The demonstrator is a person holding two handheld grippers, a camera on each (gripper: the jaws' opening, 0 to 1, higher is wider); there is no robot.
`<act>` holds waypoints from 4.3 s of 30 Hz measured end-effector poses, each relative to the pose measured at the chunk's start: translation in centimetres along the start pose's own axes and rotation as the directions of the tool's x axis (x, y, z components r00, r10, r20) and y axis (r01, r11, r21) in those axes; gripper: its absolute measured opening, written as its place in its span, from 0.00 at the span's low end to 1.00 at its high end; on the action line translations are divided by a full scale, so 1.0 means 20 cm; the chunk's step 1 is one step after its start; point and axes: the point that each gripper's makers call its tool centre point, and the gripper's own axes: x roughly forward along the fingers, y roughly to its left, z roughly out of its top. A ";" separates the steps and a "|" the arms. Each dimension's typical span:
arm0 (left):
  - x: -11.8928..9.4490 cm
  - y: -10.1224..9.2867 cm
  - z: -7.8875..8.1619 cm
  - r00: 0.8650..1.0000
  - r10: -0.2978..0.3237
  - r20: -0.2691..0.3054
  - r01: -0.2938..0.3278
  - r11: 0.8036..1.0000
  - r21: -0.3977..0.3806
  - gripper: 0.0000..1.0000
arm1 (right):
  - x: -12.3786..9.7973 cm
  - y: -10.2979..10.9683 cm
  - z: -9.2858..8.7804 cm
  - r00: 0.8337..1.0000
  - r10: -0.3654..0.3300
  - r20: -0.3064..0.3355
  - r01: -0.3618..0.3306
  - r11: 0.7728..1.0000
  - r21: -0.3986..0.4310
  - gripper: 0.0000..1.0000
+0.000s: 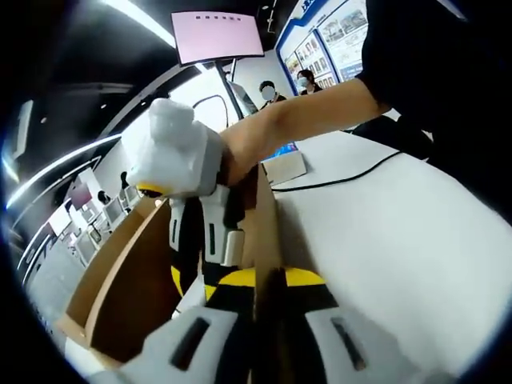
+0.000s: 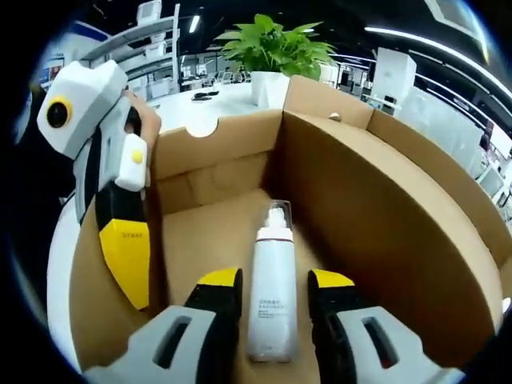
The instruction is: Operate the shoe box by opening the lid, removing the specified soft item, and placing it in the target area until the item is outside and the box remains undamaged.
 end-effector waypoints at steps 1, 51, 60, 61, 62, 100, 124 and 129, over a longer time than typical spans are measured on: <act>0.00 0.00 0.00 1.000 0.000 0.000 0.000 1.000 0.000 0.08 | 0.00 0.00 0.00 1.000 0.000 0.000 0.000 1.000 0.000 0.32; 0.00 0.01 0.00 1.000 0.004 -0.001 -0.004 1.000 -0.007 0.08 | -0.10 -0.07 -0.13 0.957 -0.094 -0.275 0.098 0.995 0.002 0.22; 0.01 0.01 0.00 1.000 0.005 -0.001 -0.005 1.000 -0.007 0.08 | -0.10 -0.07 -0.14 0.940 -0.055 -0.338 0.074 0.996 0.041 0.24; 0.01 0.01 0.00 1.000 0.005 -0.001 -0.005 1.000 -0.007 0.08 | -0.10 -0.07 -0.14 0.937 -0.052 -0.345 0.070 0.997 0.039 0.24; 0.01 0.01 0.00 1.000 0.006 -0.001 -0.006 1.000 -0.007 0.08 | -0.10 -0.09 -0.14 0.935 -0.049 -0.353 0.066 0.997 0.037 0.24; 0.01 0.02 -0.01 1.000 0.008 0.000 -0.008 1.000 -0.004 0.08 | -0.31 -0.05 0.02 0.923 -0.143 -0.356 0.152 0.988 -0.002 0.20; 0.02 0.07 -0.03 1.000 0.009 -0.002 -0.009 1.000 -0.010 0.08 | -0.85 0.00 0.30 0.925 -0.347 -0.156 0.351 0.936 -0.005 0.20; 0.02 0.10 -0.04 1.000 0.009 -0.004 -0.009 1.000 -0.015 0.08 | -0.99 0.04 0.26 0.908 -0.391 -0.148 0.397 0.918 0.016 0.20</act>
